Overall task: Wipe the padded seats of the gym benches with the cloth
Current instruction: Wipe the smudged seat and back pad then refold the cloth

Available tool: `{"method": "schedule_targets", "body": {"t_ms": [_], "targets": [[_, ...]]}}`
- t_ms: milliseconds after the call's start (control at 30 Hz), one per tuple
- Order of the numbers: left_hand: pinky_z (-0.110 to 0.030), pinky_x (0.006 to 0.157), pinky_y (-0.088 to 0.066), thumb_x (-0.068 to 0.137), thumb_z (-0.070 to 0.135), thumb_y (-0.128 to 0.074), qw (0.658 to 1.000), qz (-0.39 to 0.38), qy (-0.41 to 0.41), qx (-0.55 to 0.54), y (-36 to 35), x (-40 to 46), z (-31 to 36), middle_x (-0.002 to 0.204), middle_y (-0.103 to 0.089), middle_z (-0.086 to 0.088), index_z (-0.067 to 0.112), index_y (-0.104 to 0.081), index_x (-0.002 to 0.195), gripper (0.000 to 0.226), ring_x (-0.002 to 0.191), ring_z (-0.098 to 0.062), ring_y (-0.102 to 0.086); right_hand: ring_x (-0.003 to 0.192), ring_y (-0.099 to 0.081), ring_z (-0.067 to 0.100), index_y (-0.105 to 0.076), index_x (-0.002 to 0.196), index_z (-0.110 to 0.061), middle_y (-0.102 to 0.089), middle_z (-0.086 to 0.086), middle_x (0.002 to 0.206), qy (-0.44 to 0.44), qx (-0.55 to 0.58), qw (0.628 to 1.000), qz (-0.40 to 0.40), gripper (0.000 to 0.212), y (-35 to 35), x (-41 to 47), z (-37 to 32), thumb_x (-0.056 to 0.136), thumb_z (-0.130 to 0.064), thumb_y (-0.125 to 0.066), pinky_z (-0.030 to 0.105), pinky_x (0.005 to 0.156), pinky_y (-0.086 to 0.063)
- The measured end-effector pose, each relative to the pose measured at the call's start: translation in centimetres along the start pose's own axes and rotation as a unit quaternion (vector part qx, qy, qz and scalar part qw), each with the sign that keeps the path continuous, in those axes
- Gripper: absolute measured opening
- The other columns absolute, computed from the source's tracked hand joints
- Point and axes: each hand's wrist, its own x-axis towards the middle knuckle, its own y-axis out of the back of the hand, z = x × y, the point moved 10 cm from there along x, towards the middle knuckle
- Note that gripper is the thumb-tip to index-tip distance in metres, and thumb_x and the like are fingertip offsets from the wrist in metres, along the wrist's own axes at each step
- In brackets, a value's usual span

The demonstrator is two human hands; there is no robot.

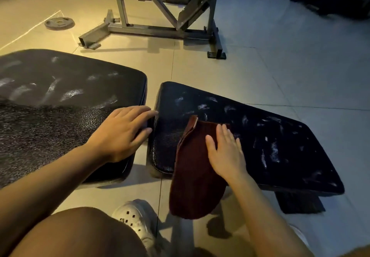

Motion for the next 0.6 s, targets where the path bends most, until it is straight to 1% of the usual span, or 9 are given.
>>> {"method": "schedule_targets", "body": {"t_ms": [67,100,167,233,300,367,467,533,600], "targets": [[-0.039,0.108,-0.028,0.094,0.053,-0.025,1.0,-0.014,0.01,0.014,-0.3,0.2,-0.3,0.144,-0.048,0.0,0.028,-0.044,0.143,0.058,0.132,-0.02,-0.043,0.15,0.002,0.014,-0.005,0.156,-0.019,0.0,0.0,0.164,0.016,0.008,1.0,0.007,0.061,0.1,-0.5,-1.4,0.104,-0.046,-0.022,0.033,0.121,0.004],[-0.039,0.109,-0.026,0.093,0.054,-0.023,1.0,-0.019,0.012,0.018,-0.4,0.3,-0.4,0.145,-0.047,0.001,0.029,-0.043,0.144,0.06,0.134,-0.019,-0.041,0.15,0.002,0.013,-0.007,0.155,-0.02,-0.001,-0.002,0.164,0.045,0.022,0.999,0.013,0.059,-0.1,-1.2,-3.1,0.105,-0.044,-0.024,0.032,0.121,0.003],[-0.038,0.11,-0.023,0.092,0.054,-0.022,0.999,-0.023,0.016,0.017,-0.5,0.4,-0.5,0.147,-0.045,0.001,0.031,-0.041,0.145,0.061,0.135,-0.018,-0.039,0.149,0.005,0.008,-0.011,0.155,-0.024,-0.002,-0.007,0.163,0.131,0.053,0.99,0.015,0.055,-0.9,-3.1,-7.6,0.105,-0.04,-0.027,0.029,0.12,0.004],[-0.035,0.112,-0.019,0.086,0.049,-0.024,0.999,-0.027,0.019,0.003,-0.7,0.3,-0.8,0.149,-0.043,0.002,0.032,-0.039,0.146,0.064,0.137,-0.018,-0.036,0.146,0.01,0.003,-0.01,0.155,-0.026,-0.001,-0.01,0.163,0.203,0.073,0.976,0.007,0.053,-1.7,-5.0,-11.2,0.106,-0.039,-0.024,0.025,0.117,0.011],[-0.031,0.112,-0.015,0.084,0.047,-0.027,0.999,-0.021,0.021,-0.016,-0.6,0.2,-1.0,0.148,-0.043,0.003,0.033,-0.039,0.146,0.064,0.136,-0.015,-0.034,0.145,0.013,0.0,-0.006,0.155,-0.027,0.002,-0.012,0.163,0.23,0.07,0.971,-0.002,0.054,-2.2,-5.4,-11.9,0.105,-0.042,-0.018,0.023,0.115,0.014],[-0.028,0.109,-0.018,0.088,0.047,-0.029,0.999,-0.007,0.019,-0.026,-0.3,0.1,-0.9,0.145,-0.046,0.003,0.03,-0.043,0.144,0.059,0.133,-0.014,-0.036,0.145,0.013,0.0,0.0,0.155,-0.03,0.008,-0.015,0.161,0.21,0.062,0.976,0.001,0.058,-2.1,-4.3,-10.0,0.103,-0.05,-0.016,0.024,0.115,0.012],[-0.029,0.105,-0.024,0.094,0.048,-0.027,1.0,0.005,0.014,-0.011,-0.1,0.1,-0.7,0.139,-0.051,0.002,0.028,-0.045,0.141,0.054,0.128,-0.015,-0.042,0.147,0.011,0.005,0.007,0.153,-0.03,0.015,-0.014,0.158,0.101,0.034,0.994,0.011,0.066,-1.4,-1.7,-4.1,0.099,-0.059,-0.016,0.027,0.116,0.006],[-0.032,0.105,-0.027,0.096,0.049,-0.025,1.0,0.0,0.013,-0.006,-0.1,0.3,-0.7,0.138,-0.051,0.004,0.029,-0.046,0.14,0.053,0.128,-0.014,-0.043,0.149,0.008,0.009,0.006,0.155,-0.026,0.011,-0.009,0.162,0.052,0.02,0.998,0.0,0.068,-0.7,-0.5,-1.2,0.099,-0.059,-0.016,0.029,0.118,0.002],[-0.035,0.105,-0.028,0.096,0.05,-0.024,1.0,-0.005,0.011,0.004,-0.2,0.4,-0.7,0.138,-0.05,0.004,0.03,-0.046,0.14,0.053,0.129,-0.015,-0.043,0.15,0.006,0.012,0.003,0.155,-0.022,0.006,-0.003,0.164,0.038,0.0,0.999,-0.003,0.066,-0.2,0.0,-0.5,0.102,-0.054,-0.018,0.031,0.12,0.002]]}}
